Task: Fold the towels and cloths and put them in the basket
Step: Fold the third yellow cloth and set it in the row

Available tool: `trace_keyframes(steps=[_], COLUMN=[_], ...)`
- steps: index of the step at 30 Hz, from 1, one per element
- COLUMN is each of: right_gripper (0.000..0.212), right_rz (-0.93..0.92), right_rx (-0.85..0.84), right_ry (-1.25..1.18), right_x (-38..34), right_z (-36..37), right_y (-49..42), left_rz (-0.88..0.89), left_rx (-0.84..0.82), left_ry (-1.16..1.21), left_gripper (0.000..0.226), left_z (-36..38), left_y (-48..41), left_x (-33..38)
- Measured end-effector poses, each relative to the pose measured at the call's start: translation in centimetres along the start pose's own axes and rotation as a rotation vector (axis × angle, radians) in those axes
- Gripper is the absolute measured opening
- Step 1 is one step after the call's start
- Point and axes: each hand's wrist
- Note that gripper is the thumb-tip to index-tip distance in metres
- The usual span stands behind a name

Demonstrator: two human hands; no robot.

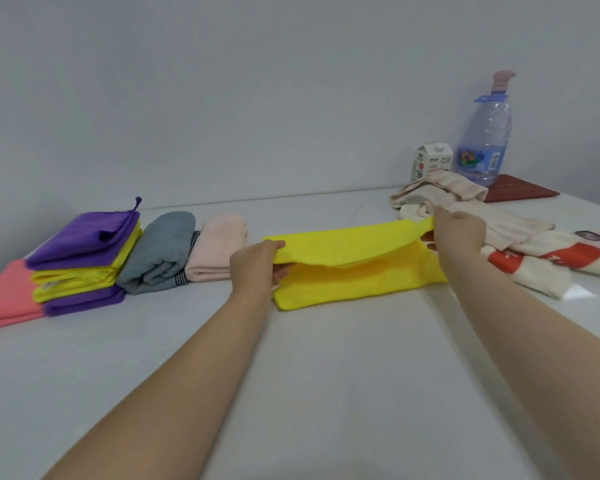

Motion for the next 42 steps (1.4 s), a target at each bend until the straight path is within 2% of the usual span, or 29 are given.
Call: trace_keyframes(steps=[4,6,8,13,15,19,23,26,28,30,32,34,36,39,42], right_gripper=[0.038,0.04,0.039,0.03,0.026,0.025,0.028,0.031,0.034,0.033,0.027,0.022,0.026,0.037,0.033], right_rz=[-0.138,-0.215,-0.251,-0.336,-0.338,-0.267,-0.241,-0.22,-0.292,-0.463,-0.589,-0.658,-0.71,-0.672,-0.615], right_rx=[-0.042,-0.087,-0.095,-0.014,-0.024,-0.228,-0.219,-0.227,-0.215,-0.221,-0.313,-0.463,-0.542,-0.559,-0.596], right_ry=[0.259,0.399,0.42,0.428,0.549,1.023,1.147,1.213,1.238,1.216,1.134,1.114,1.19,1.249,1.333], right_x=[2.8,3.6,3.8,3.4,2.9,2.8,2.3,2.3,2.3,2.1,1.9,2.0,2.0,0.8,-0.4], right_z=[-2.5,-3.3,-3.4,-3.2,-3.4,-3.3,-3.5,-3.8,-3.7,-2.9,-1.9,-0.8,0.0,0.1,-0.1], right_y=[1.6,1.6,1.1,1.2,1.1,1.4,1.7,2.0,2.0,2.3,3.2,4.6,5.7,6.8,7.4], left_rz=[0.311,0.43,0.479,0.563,0.599,0.619,0.655,0.91,1.1,1.19,1.148,1.024,1.013,1.019,0.949], left_rx=[-0.013,-0.019,-0.016,-0.044,-0.033,0.028,0.045,0.098,0.03,-0.113,-0.277,-0.308,-0.198,-0.045,-0.03], left_ry=[-0.437,-0.565,-0.624,-0.521,-0.58,-1.109,-1.483,-1.612,-1.626,-1.599,-1.644,-1.706,-1.682,-1.7,-1.737], left_gripper=[0.012,0.016,0.017,0.025,0.024,0.022,0.019,0.03,0.037,0.042,0.051,0.046,0.04,0.043,0.04], left_z=[-1.8,-2.2,-2.4,-2.6,-2.6,-2.7,-2.3,-2.1,-2.1,-2.0,-1.7,-1.5,-1.3,-0.8,-0.5], left_y=[1.6,1.5,1.3,1.5,1.3,0.9,1.7,1.6,1.4,1.1,1.5,1.8,2.0,2.6,2.8], left_x=[-2.4,-2.7,-2.6,-2.6,-2.7,-3.1,-2.9,-2.9,-3.0,-3.6,-3.9,-3.8,-3.5,-2.6,-1.9])
Point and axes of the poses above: each hand's wrist, its own y-axis away from the middle knuckle, its own z-axis out of the palm, x = y × z, and after that the axes turned 4 degrees about -z, right-handed
